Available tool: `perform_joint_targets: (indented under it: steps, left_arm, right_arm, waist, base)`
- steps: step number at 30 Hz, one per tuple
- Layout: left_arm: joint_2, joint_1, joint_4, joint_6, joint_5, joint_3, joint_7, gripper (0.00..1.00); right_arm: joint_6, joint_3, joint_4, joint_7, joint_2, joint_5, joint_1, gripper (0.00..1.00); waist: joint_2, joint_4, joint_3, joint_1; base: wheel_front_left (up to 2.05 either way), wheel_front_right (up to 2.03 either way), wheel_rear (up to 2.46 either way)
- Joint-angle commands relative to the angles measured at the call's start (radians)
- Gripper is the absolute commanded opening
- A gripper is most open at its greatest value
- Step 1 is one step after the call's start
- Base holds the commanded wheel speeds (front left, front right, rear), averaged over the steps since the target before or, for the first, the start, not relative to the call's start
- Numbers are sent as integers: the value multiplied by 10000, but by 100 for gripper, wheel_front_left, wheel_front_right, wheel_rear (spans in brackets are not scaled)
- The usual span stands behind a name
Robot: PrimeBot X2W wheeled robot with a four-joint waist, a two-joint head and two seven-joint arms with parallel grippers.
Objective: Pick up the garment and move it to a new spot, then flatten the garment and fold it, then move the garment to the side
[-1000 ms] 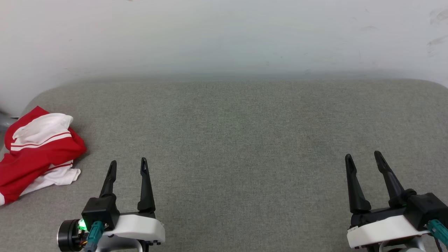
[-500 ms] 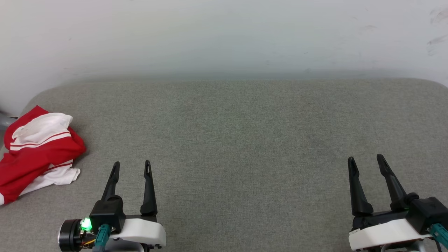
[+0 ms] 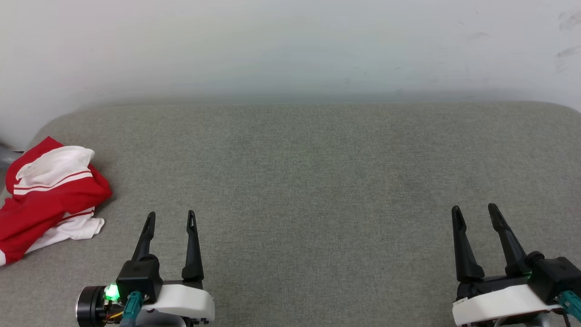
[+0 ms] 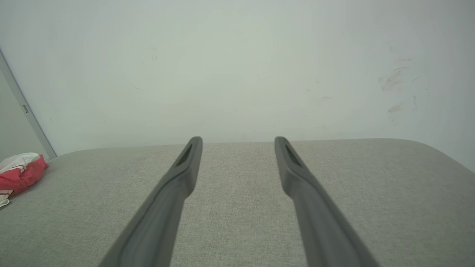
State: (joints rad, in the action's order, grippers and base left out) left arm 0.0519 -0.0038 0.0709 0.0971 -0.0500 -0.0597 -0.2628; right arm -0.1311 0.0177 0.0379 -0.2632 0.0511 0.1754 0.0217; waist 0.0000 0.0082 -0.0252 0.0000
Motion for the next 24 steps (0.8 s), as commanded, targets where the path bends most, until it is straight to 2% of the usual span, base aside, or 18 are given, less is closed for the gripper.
perform_joint_targets:
  steps: [1, 14, 24]
  left_arm:
    - [-15, 86, 23, -25, -29, 16, -32, 100]
    - [-19, -17, 111, 17, -6, 84, -32, 100]
    - [-17, -164, 83, 47, -212, 159, -30, 100]
  right_arm:
    - [7, -15, 27, -25, -16, -24, 38, 100]
    - [7, -89, 47, -25, -16, -106, -46, 100]
    - [7, -213, -40, -25, -16, -227, -172, 100]
  waist:
    - [0, 0, -13, 0]
    - [0, 129, -78, 0]
    - [0, 663, -292, 0]
  base:
    - [0, 0, 0]
    - [0, 0, 0]
    - [0, 0, 0]
